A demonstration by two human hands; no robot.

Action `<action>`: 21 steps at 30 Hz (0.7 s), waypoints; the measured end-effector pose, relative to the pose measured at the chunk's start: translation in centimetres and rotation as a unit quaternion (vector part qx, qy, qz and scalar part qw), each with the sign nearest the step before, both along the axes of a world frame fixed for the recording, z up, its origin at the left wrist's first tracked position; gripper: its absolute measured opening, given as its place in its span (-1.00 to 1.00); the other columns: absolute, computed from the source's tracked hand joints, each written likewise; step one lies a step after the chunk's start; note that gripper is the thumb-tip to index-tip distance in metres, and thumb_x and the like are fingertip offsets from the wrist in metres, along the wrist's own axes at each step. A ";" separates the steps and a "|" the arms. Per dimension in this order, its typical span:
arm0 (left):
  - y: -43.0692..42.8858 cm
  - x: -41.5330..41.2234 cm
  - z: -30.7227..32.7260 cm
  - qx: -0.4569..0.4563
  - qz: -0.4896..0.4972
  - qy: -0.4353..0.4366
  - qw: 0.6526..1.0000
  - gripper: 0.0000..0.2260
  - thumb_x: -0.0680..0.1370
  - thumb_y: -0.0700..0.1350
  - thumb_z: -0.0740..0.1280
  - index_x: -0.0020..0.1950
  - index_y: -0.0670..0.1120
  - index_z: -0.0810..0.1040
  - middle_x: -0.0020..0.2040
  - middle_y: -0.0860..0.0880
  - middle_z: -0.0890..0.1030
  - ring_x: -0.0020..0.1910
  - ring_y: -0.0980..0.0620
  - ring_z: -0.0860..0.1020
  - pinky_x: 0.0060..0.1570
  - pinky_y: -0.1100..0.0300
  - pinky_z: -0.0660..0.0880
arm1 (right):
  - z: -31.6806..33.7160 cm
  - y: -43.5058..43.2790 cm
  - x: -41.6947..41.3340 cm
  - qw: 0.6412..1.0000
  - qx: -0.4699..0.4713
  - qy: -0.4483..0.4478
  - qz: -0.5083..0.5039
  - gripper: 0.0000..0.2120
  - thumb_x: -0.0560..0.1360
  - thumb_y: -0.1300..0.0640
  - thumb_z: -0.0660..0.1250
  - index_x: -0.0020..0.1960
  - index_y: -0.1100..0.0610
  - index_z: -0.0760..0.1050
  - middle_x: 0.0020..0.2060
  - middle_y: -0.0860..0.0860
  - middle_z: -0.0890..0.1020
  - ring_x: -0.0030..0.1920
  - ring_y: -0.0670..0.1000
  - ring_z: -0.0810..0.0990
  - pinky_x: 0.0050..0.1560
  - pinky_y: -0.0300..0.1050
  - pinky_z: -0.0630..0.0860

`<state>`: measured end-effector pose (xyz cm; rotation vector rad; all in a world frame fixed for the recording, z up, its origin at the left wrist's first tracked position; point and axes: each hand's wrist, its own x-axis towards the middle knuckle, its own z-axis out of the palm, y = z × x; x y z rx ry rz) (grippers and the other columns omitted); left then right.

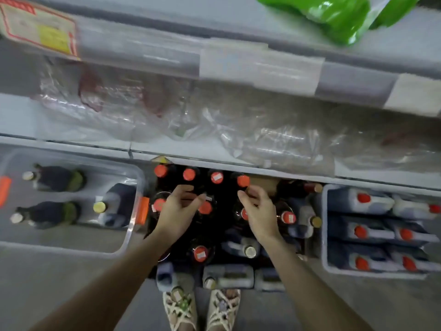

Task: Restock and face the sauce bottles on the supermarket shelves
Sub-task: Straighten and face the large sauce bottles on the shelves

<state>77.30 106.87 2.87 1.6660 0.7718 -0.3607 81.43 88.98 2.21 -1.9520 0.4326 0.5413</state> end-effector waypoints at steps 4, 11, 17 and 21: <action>-0.5 0.9 -4.6 -0.002 -0.021 0.003 1.000 -0.61 0.50 -0.03 0.42 0.27 -0.13 0.47 0.10 -0.06 0.59 0.12 0.03 0.56 0.13 0.21 0.47 | -3.7 -0.6 0.8 1.000 -0.005 -0.018 0.000 -0.77 0.52 0.09 0.38 0.15 0.01 0.45 -0.05 -0.18 0.56 -0.03 -0.25 0.52 -0.04 -0.51 0.40; -1.3 2.4 -9.2 0.000 -0.053 -0.001 0.999 -0.47 0.51 -0.02 0.41 0.43 -0.11 0.36 0.34 -0.06 0.48 0.33 0.04 0.44 0.33 0.14 0.37 | -8.7 -0.9 2.2 1.000 -0.013 -0.012 0.006 -0.60 0.52 0.07 0.38 0.33 0.11 0.46 0.04 -0.09 0.58 0.13 -0.08 0.54 0.06 -0.38 0.39; -1.7 3.8 -11.3 0.025 -0.124 -0.035 0.991 -0.45 0.49 0.02 0.42 0.45 0.01 0.35 0.35 0.07 0.48 0.34 0.19 0.38 0.35 0.16 0.35 | -11.0 -1.3 3.3 1.000 0.025 -0.009 0.013 -0.60 0.47 0.10 0.44 0.28 0.11 0.50 0.04 -0.07 0.64 0.11 -0.12 0.58 0.19 -0.25 0.46; -1.6 4.8 -12.6 0.031 -0.165 -0.049 0.985 -0.45 0.49 0.03 0.42 0.45 0.05 0.35 0.28 0.11 0.53 0.29 0.18 0.44 0.32 0.16 0.39 | -12.2 -2.0 4.0 0.996 0.076 0.011 0.036 -0.64 0.47 0.12 0.45 0.24 0.02 0.50 0.06 -0.10 0.62 0.11 -0.18 0.57 0.15 -0.35 0.46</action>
